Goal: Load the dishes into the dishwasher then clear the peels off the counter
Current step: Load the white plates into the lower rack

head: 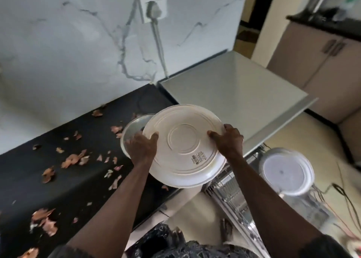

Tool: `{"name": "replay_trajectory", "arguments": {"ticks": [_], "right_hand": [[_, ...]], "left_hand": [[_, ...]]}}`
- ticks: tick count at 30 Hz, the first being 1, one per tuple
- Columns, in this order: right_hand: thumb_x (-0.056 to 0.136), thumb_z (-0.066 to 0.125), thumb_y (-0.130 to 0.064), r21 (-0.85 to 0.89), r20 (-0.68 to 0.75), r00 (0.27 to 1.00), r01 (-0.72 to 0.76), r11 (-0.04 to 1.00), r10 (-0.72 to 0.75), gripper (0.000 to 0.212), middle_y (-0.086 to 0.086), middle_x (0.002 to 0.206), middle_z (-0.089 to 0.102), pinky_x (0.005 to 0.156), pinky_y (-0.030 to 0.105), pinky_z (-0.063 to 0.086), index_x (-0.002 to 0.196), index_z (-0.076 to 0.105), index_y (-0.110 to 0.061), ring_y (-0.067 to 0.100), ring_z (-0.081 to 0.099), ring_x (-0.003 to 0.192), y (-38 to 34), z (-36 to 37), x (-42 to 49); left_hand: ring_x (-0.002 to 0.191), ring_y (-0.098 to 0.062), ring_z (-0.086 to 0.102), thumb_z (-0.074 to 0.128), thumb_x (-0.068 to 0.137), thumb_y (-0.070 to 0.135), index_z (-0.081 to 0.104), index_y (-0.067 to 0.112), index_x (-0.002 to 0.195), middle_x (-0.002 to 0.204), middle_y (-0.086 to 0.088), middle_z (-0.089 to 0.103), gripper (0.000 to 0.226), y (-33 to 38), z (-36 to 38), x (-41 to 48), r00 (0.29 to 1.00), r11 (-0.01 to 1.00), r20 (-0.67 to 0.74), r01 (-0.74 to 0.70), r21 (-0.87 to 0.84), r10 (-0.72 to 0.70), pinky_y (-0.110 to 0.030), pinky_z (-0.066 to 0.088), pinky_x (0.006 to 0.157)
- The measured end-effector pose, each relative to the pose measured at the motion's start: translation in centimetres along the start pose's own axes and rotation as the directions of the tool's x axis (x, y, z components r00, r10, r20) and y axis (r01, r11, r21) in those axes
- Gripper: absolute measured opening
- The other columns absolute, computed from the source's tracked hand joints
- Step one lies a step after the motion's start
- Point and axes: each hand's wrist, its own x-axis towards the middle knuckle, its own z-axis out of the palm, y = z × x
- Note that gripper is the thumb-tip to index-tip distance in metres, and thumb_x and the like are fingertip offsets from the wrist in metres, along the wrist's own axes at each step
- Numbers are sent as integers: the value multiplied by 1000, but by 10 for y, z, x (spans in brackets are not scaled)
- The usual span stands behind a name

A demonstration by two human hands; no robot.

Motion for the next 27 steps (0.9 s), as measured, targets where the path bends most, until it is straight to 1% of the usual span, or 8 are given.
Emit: {"name": "replay_trajectory", "arguments": {"ticks": [4,6,10,13,18,23,25,27], "right_hand": [[81,76,-51,82,-122,986,-101,991,111,71,19,129,59,96,47,44,136,56,-10,42,49,122,37,-43,3],[80,77,-50,118,-169,973,-137,983,156,69,19,126,60,96,47,46,133,58,-10,41,52,119,57,-62,3],[81,75,-51,185,-275,922,-227,956,272,66,18,124,62,97,47,46,132,59,-13,41,52,117,109,-107,3],[80,75,-53,227,-329,877,-287,931,351,67,16,125,63,98,48,46,132,59,-13,40,53,117,146,-137,2],[81,76,-51,296,-392,797,-363,883,459,71,16,129,63,98,46,47,136,57,-13,37,55,119,210,-188,-7],[79,77,-51,375,-450,717,-389,842,532,62,13,118,66,84,38,46,126,61,-15,31,61,107,289,-227,-15],[75,78,-54,404,-470,676,-407,819,567,59,8,112,67,81,38,48,119,62,-17,27,61,99,325,-234,-14],[74,79,-53,425,-481,637,-431,796,602,57,7,112,67,81,39,49,116,61,-18,28,61,100,358,-236,-11]], "left_hand": [[116,-42,49,61,87,56,64,1,120,120,-23,64,64,47,36,-8,988,991,82,-132,36,128,-49,41,96],[118,-43,48,61,89,56,62,1,123,122,-23,64,65,73,52,-16,975,981,129,-190,48,182,-48,39,98],[119,-43,51,64,88,53,61,2,126,124,-24,64,63,131,100,-38,918,941,237,-335,42,317,-44,39,102],[122,-41,47,63,89,53,58,4,129,126,-21,61,63,170,132,-65,870,913,311,-408,15,384,-45,39,102],[115,-39,48,64,90,51,59,3,122,119,-19,63,57,221,184,-117,721,777,362,-629,-18,591,-42,36,98],[102,-38,53,65,90,49,58,7,105,106,-18,65,45,265,249,-168,489,553,406,-832,-49,772,-42,37,92],[99,-37,54,67,90,46,57,7,103,103,-18,65,42,277,281,-190,421,490,422,-869,-66,803,-42,39,91],[102,-35,54,66,91,46,55,9,108,107,-15,65,42,282,314,-210,378,462,464,-883,-79,801,-42,41,94]]}}
